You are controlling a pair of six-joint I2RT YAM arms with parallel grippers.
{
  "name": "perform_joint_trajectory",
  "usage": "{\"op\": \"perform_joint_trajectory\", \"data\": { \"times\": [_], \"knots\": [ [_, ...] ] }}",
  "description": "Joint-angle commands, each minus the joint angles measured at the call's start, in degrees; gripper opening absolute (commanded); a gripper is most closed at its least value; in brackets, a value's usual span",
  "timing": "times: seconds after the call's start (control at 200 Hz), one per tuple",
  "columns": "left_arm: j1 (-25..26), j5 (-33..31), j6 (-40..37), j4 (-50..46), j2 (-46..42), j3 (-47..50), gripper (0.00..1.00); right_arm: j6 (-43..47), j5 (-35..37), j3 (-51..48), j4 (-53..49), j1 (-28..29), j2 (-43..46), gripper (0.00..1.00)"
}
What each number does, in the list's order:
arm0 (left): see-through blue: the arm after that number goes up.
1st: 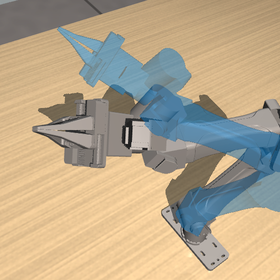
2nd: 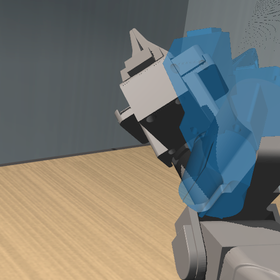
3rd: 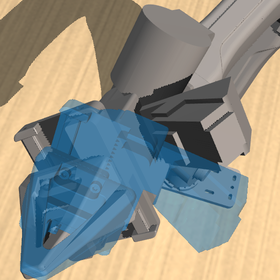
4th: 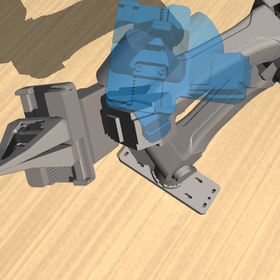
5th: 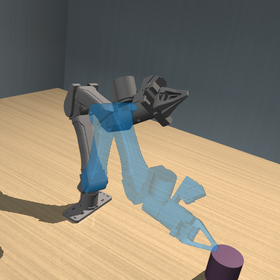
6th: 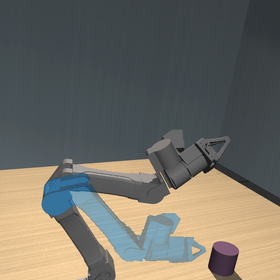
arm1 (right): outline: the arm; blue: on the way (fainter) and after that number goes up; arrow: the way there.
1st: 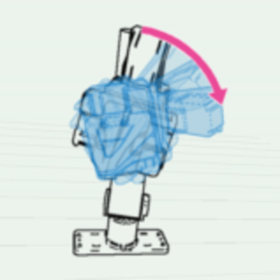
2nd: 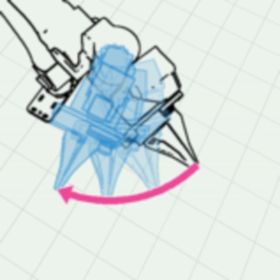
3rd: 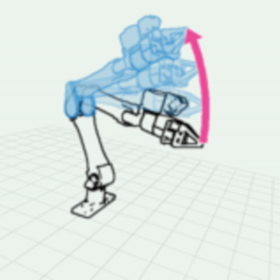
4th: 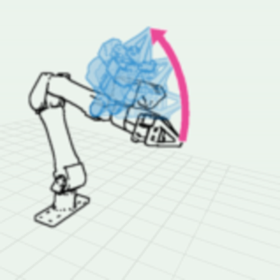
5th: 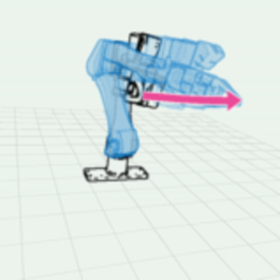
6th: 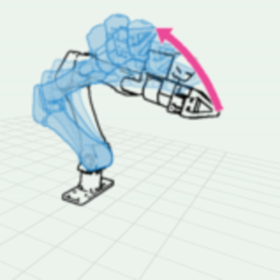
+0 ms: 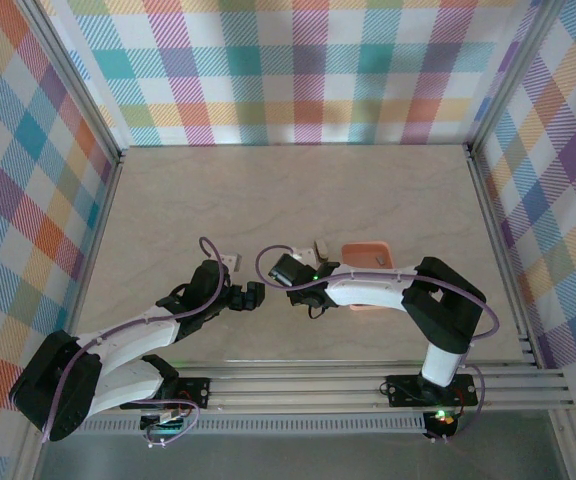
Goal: Load the staples into the stapler
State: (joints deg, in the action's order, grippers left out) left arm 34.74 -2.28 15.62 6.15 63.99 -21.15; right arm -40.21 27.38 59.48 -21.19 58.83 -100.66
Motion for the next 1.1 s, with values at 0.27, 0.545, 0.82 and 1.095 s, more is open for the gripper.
{"op": "perform_joint_trajectory", "data": {
  "times": [0.27,0.545,0.82,1.095],
  "knots": [
    [0.7,-0.3,-0.6,-0.4,-0.3,-0.4,1.00,-1.4,-0.6,-1.3,2.6,-0.3,2.6,0.18],
    [0.7,-0.1,-0.7,-0.5,-0.1,-0.7,1.00,-1.8,-0.4,-1.4,1.7,-0.2,2.6,0.18],
    [0.7,-0.1,-0.7,-0.6,0.1,-0.7,1.00,-2.9,-1.0,-1.0,0.0,-0.4,1.1,0.18],
    [0.7,-0.2,-0.8,-0.8,0.0,-0.8,1.00,-3.1,-1.6,-1.0,0.3,-0.5,0.3,0.18]
  ]
}}
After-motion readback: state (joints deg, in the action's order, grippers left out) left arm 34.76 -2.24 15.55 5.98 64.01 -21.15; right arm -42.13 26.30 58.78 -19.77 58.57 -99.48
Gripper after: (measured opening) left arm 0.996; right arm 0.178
